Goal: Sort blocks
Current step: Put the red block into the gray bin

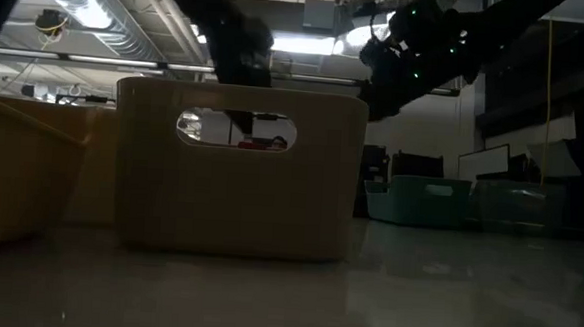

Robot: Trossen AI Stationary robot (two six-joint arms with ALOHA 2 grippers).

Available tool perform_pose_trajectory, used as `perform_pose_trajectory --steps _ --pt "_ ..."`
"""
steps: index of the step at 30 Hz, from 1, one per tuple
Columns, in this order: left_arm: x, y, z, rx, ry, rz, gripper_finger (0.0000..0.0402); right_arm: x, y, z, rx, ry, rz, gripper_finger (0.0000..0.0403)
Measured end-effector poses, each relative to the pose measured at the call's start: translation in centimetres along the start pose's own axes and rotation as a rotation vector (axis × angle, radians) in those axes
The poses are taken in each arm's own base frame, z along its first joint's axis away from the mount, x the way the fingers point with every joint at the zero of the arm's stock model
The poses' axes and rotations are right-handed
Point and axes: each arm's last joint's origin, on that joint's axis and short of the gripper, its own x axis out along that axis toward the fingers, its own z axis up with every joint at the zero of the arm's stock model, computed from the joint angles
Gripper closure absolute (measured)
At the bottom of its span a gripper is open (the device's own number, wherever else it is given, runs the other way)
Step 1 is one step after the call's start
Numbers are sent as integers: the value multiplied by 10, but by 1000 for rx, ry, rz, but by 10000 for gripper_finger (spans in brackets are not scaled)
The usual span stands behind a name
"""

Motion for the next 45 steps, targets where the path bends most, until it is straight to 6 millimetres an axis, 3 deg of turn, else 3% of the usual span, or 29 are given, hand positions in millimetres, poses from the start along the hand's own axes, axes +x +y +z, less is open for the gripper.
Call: perform_pose_trajectory --steps 5,11,20,27,32,38,45 --pt "60 -4 -12 -7 138 -35 399 -1 3 -11 49 109 26 196" --pt "95 -7 -23 -51 216 -26 400 -1 3 -13 63 130 30 196" --pt "98 2 -20 -249 191 -22 401 -1 3 -12 63 127 29 196" --pt "96 -1 -13 -461 198 -194 401 -1 3 -12 63 127 30 196" --pt "93 -11 -1 -471 104 -232 401 -1 3 -12 63 127 30 196" --pt "93 -9 1 -551 76 -177 401 -1 4 -14 65 146 34 196" --pt "90 -23 10 -572 8 -285 401 -2 4 -16 69 171 40 196"
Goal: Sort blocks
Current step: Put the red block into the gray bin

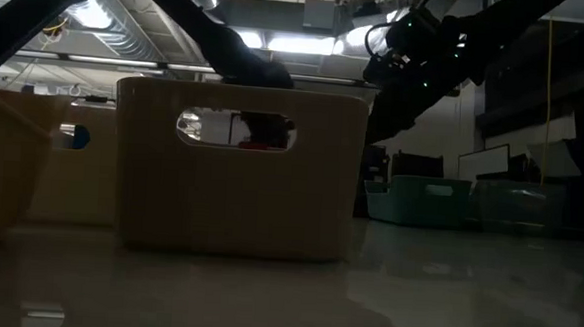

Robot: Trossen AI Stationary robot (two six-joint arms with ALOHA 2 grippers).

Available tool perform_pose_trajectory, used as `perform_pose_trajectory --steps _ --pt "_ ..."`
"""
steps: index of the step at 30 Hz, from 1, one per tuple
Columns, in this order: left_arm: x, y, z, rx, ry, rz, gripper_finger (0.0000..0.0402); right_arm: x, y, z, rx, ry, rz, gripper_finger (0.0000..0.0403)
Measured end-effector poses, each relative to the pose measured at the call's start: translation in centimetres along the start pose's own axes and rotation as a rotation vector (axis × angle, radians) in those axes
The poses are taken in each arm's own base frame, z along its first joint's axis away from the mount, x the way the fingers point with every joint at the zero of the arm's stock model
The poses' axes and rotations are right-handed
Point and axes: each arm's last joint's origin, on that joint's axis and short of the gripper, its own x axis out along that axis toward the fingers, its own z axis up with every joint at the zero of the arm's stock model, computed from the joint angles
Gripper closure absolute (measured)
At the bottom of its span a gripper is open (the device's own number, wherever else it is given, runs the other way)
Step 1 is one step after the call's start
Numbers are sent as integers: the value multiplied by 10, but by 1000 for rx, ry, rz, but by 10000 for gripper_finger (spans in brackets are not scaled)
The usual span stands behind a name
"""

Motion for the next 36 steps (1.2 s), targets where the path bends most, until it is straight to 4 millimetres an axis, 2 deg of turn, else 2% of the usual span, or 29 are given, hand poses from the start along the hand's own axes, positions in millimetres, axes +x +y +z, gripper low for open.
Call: perform_pose_trajectory --steps 6,10,13,18,24,28,36 --pt "-1 -17 10 -5 -138 -110 401 0 0 0 0 0 0 196" --pt "-2 -24 11 -54 -149 -196 401 0 0 0 0 3 1 196" --pt "4 -36 -1 5 -151 -215 401 0 0 -1 1 6 1 196" --pt "24 -48 -24 169 -134 -147 401 0 0 -1 1 6 1 196" --pt "40 -37 -28 234 -139 -36 401 0 0 -2 3 20 4 196" --pt "38 -27 -21 209 -177 49 401 0 0 -2 3 24 5 196" --pt "37 3 -17 158 -77 166 401 0 0 -2 3 22 4 196"
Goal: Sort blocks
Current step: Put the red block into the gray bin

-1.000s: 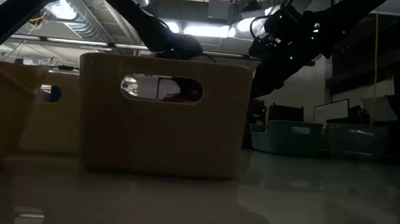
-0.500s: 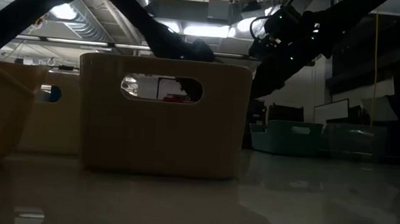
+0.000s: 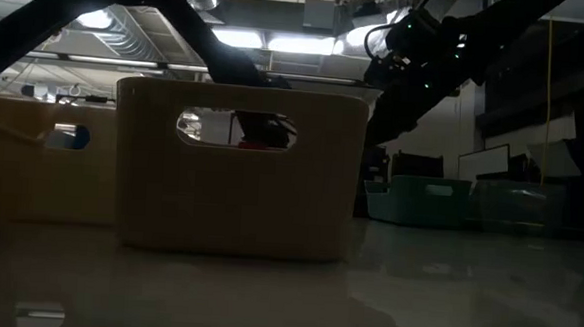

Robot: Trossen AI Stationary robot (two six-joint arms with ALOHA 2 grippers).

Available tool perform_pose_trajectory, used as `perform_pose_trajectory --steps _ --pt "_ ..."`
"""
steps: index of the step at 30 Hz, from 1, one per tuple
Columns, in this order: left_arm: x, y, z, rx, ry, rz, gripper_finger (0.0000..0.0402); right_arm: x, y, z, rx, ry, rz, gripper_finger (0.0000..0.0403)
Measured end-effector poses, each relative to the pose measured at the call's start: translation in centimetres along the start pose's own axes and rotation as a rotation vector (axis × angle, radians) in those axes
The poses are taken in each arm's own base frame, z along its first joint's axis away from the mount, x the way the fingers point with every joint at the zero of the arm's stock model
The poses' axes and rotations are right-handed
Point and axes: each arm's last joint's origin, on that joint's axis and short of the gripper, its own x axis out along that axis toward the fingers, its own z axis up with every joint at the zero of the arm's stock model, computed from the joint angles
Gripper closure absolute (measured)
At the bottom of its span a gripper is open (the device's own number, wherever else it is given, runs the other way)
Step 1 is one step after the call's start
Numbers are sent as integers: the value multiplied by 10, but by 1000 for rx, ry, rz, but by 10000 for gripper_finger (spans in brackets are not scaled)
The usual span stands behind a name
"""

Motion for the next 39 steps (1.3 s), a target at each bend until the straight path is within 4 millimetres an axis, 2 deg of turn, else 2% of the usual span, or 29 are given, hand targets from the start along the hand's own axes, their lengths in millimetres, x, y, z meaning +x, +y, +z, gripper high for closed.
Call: perform_pose_trajectory --steps 10,15,25,32,39 --pt "0 7 0 3 -32 134 401 0 0 0 0 -1 0 196" --pt "-1 12 -6 0 20 207 401 0 0 0 0 -1 0 196" --pt "1 13 -7 -10 16 227 401 0 0 0 0 -1 0 196" --pt "19 14 -16 -12 36 258 401 0 0 0 0 -1 0 196" --pt "18 9 -18 4 53 253 401 0 0 0 -1 -3 0 196"
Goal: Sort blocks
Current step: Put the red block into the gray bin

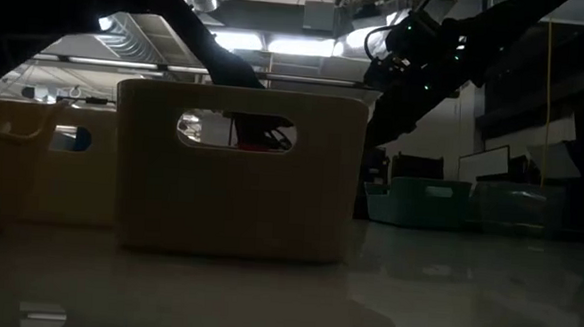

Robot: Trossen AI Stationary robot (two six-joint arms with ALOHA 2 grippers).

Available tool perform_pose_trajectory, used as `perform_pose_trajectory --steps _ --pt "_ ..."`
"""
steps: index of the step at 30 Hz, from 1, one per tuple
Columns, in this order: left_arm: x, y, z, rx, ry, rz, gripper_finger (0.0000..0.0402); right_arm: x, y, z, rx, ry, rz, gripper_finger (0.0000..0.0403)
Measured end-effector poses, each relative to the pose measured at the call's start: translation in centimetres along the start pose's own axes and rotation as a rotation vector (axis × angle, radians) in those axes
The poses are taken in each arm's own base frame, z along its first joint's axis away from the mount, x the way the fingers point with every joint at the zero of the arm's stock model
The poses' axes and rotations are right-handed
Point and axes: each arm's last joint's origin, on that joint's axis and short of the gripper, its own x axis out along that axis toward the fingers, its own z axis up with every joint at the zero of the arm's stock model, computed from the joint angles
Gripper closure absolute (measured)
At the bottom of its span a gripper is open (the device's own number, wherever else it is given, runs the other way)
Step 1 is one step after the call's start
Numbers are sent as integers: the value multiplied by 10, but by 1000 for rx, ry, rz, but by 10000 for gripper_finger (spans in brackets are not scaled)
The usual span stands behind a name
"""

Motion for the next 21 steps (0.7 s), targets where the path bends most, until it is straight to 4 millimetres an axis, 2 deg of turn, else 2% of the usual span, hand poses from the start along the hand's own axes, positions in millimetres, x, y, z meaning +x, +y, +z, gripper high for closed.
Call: perform_pose_trajectory --steps 17,21 --pt "-3 -1 -1 -24 16 -23 400 0 0 0 0 -1 -1 196" --pt "-8 -4 -2 23 41 -76 401 0 0 0 0 -1 -1 196"
